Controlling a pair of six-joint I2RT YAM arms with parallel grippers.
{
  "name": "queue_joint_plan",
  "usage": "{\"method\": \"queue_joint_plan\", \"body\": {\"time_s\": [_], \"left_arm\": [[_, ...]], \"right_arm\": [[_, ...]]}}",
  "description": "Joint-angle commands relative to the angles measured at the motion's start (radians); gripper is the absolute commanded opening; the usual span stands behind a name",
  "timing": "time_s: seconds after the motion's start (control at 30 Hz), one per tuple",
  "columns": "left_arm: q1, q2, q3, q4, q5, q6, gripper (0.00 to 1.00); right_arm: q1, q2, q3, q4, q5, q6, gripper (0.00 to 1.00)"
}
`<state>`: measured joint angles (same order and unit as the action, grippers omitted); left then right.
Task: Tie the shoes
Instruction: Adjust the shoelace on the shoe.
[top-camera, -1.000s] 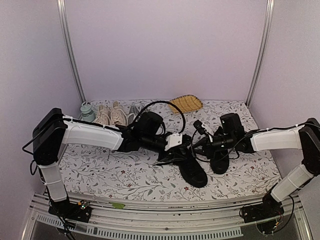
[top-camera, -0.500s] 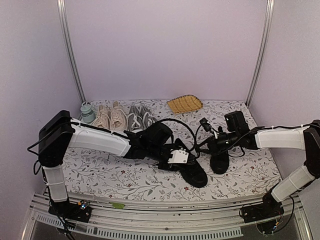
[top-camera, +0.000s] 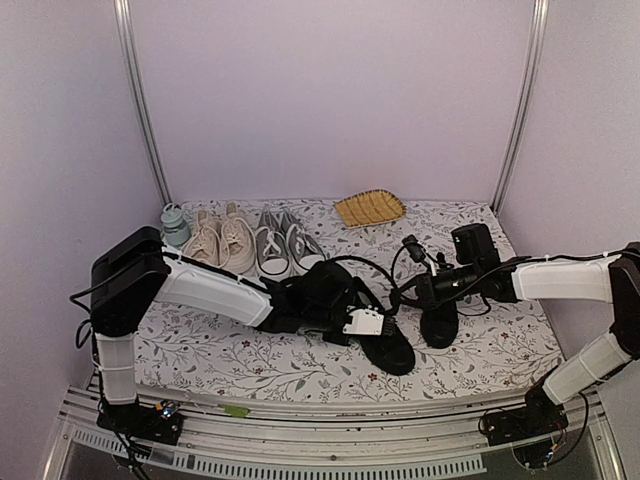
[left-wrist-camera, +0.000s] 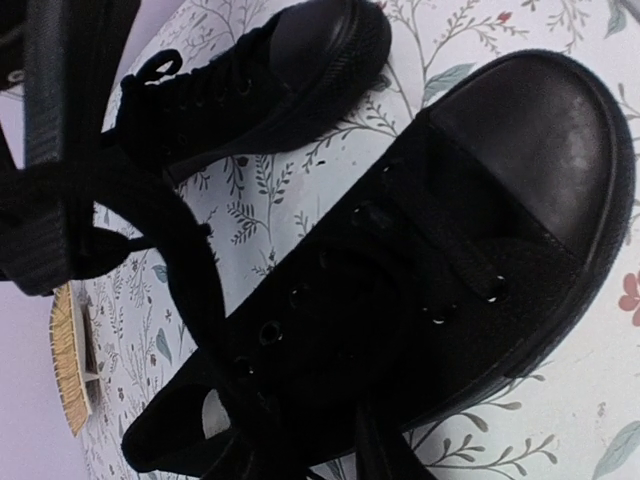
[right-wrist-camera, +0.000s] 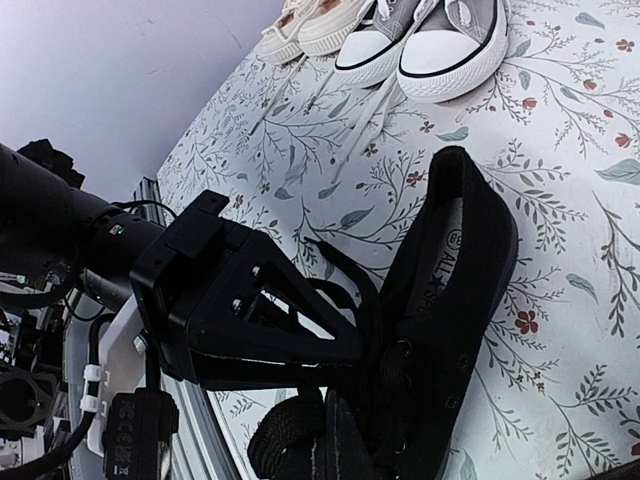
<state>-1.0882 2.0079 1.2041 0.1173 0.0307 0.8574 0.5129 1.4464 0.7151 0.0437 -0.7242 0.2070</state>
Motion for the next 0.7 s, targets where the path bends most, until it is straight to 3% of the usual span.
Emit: {"method": "queue_joint_plan", "body": {"time_s": [0.0,0.23,0.43,0.67], "left_arm": [[-0.007,0.031,0.017,0.056,-0.096,-0.011,0.22],[-0.008,0.02,0.019,0.065,-0.104,-0.059,0.0],[-0.008,0.009,0.005,0.09,-0.109,-0.1,0.0],[0.029,-0.086,-0.076,0.182,0.077,-0.245,0.0]], "right_arm": [[-0.002,0.01,-0.014,0.054,-0.012,0.029,0.0],[-0.002,0.056,0.007,0.052,-0.06,0.025,0.0],[-0.002,0.105,-0.017,0.15,-0.157,0.073,0.01],[-0.001,0.186,-0.036,0.245,-0.139,0.13,0.01]]}}
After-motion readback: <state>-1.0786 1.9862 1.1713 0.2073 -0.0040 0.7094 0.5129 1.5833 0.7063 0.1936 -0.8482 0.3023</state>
